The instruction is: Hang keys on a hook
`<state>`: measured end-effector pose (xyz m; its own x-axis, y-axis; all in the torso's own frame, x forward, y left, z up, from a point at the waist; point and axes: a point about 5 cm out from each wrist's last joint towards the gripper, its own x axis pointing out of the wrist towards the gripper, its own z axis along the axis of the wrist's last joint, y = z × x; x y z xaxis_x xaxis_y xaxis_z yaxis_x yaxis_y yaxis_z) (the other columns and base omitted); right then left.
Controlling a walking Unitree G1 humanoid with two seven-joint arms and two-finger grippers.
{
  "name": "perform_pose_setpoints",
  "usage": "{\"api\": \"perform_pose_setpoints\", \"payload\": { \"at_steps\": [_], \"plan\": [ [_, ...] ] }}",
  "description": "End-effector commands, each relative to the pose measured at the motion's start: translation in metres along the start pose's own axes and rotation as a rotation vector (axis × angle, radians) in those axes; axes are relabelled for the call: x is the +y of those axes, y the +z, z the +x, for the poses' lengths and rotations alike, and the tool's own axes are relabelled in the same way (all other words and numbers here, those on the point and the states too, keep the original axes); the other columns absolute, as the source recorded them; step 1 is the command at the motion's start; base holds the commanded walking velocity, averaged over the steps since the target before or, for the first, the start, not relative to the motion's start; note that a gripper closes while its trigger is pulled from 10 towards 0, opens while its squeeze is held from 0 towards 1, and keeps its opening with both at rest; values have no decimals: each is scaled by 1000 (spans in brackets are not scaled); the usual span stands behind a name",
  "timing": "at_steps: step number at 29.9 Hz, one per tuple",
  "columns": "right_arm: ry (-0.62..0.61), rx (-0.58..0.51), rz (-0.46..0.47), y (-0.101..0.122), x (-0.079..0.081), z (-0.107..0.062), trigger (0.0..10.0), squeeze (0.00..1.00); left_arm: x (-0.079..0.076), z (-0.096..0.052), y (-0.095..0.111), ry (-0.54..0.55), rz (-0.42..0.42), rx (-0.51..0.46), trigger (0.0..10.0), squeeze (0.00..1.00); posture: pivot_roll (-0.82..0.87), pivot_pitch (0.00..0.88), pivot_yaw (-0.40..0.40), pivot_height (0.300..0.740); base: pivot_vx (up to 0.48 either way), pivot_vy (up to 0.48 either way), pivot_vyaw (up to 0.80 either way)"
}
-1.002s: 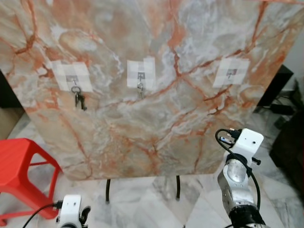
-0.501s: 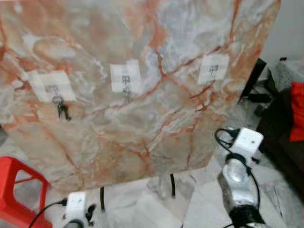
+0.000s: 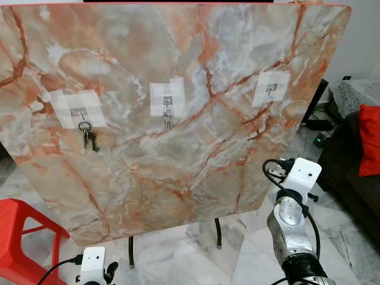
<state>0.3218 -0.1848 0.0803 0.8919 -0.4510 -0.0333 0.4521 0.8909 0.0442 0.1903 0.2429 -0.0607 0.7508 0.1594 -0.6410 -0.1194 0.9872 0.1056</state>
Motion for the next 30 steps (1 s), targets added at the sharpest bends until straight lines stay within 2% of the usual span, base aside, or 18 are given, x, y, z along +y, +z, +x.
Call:
{"api": "perform_pose_setpoints", "payload": {
  "at_steps": [1, 12, 17, 23, 27, 30],
  "plan": [
    [-3, -6, 3, 2, -2, 2, 10000, 0, -5, 2, 3, -9, -11, -5, 10000, 0, 83, 0, -49, 740, 266, 0, 0],
    [77, -18, -3, 3, 9, -1, 10000, 0, -5, 0, -4, -6, -10, 18, 10000, 0, 84, 0, -49, 740, 266, 0, 0],
    [75, -18, 0, 3, 9, -1, 10000, 0, -6, 0, -4, -8, -13, 19, 10000, 0, 84, 0, -49, 740, 155, 0, 0],
    [11, -27, -6, 3, 2, -1, 10000, 0, -9, 0, -2, -24, -16, 7, 10000, 0, 85, 0, -50, 740, 0, 0, 0],
    [-13, -74, -39, 10, -1, 2, 10000, 0, -9, 0, -3, -26, -18, 10, 10000, 0, 84, 0, -49, 740, 0, 0, 0],
    [-88, -110, -58, 17, -11, 6, 10000, 0, -9, 0, -4, -28, -18, 11, 10000, 0, 84, 0, -49, 740, 0, 0, 0]
  ]
}}
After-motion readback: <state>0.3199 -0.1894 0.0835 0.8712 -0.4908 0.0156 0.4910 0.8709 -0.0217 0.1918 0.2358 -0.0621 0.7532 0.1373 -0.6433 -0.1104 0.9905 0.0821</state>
